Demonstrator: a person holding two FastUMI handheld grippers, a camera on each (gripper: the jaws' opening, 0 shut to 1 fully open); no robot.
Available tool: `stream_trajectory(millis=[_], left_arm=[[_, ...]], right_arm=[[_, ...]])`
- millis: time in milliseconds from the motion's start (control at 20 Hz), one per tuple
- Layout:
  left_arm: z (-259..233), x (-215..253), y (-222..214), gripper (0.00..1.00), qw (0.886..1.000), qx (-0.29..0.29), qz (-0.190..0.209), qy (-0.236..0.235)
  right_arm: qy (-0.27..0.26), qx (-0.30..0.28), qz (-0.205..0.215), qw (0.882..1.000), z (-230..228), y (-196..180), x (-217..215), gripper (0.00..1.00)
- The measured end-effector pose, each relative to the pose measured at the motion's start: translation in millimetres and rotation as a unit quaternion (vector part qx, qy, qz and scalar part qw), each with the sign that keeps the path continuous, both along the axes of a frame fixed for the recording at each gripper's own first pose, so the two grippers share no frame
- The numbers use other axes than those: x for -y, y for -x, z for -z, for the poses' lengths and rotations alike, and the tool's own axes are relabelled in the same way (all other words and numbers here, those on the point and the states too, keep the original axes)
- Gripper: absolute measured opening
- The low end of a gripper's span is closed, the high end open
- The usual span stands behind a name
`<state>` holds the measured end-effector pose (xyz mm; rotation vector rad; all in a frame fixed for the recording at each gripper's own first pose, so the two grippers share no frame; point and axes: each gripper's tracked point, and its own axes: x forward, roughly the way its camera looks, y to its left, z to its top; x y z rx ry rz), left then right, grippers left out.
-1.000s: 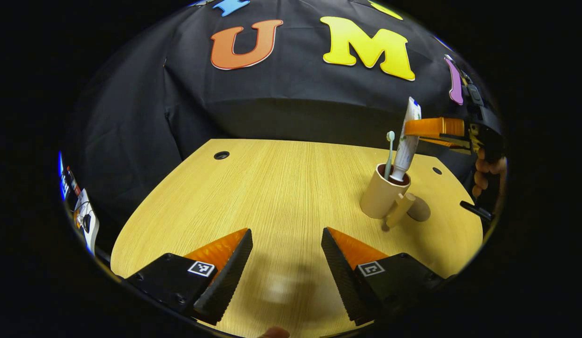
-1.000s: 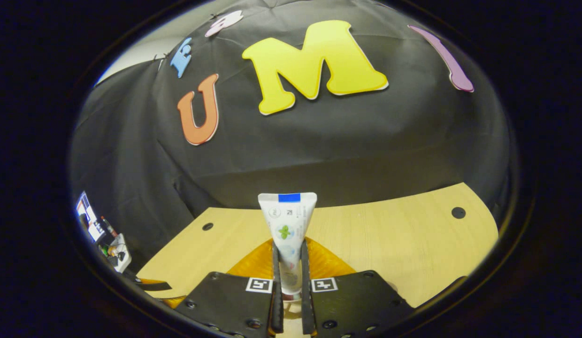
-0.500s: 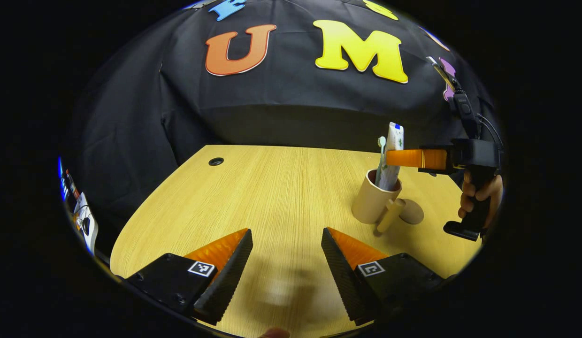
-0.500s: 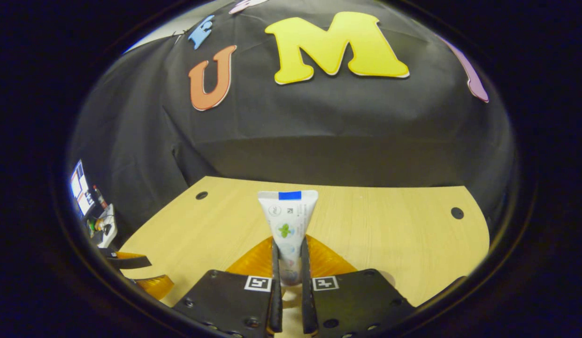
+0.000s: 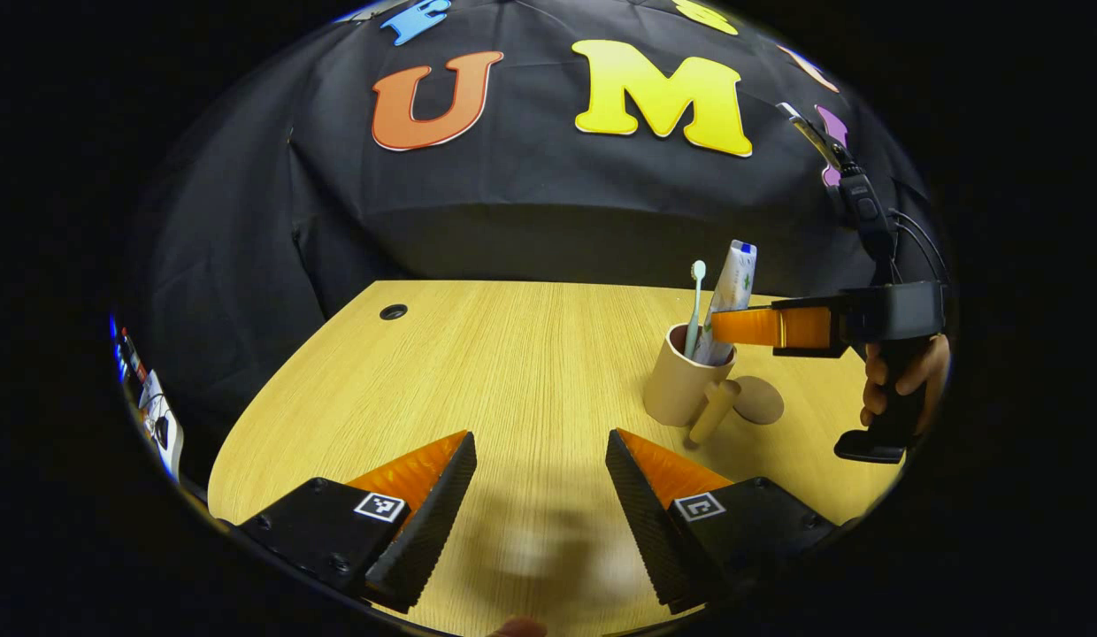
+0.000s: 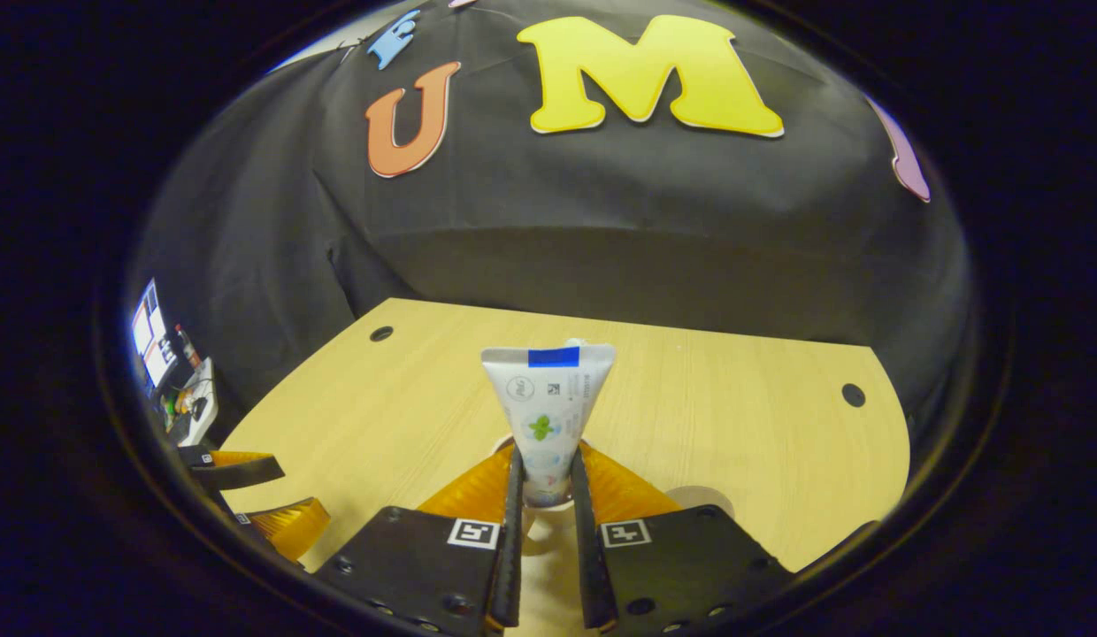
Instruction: Put the toothbrush and toothpaste on the desktop into the cup, then pick up the cup and place it on the coaster on the desktop.
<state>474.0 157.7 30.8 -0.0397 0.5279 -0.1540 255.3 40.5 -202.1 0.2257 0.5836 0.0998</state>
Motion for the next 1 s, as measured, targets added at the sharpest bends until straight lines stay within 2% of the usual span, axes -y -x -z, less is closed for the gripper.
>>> stream_trajectory(millis=[350, 500, 600, 650, 800, 950, 1000], left_arm=[[-3, 9, -1, 0.94, 1.0, 0.005, 0.02, 0.004], [-5, 18, -5, 0.94, 0.999, 0.011, 0.034, 0.011], [-5, 22, -6, 0.94, 0.999, 0.011, 0.045, 0.014], [-5, 24, -5, 0.94, 0.999, 0.008, 0.05, 0.015], [-6, 32, -1, 0.94, 0.998, -0.003, 0.066, 0.02], [-5, 35, -1, 0.93, 0.997, -0.009, 0.08, 0.013], [-6, 37, -1, 0.93, 0.996, -0.008, 0.089, 0.014]], right_arm=[[-0.01, -0.014, -0.002, 1.0, -7, 18, 17, 0.28], [-0.012, -0.014, 0.009, 1.0, -14, 27, 32, 0.25], [-0.01, -0.014, 0.021, 1.0, -19, 33, 46, 0.28], [-0.008, -0.014, 0.026, 1.0, -20, 37, 54, 0.25], [0.0, -0.015, 0.042, 0.999, -22, 48, 77, 0.32], [-0.003, -0.016, 0.057, 0.998, -25, 61, 96, 0.58], [-0.004, -0.013, 0.062, 0.998, -26, 64, 103, 0.63]])
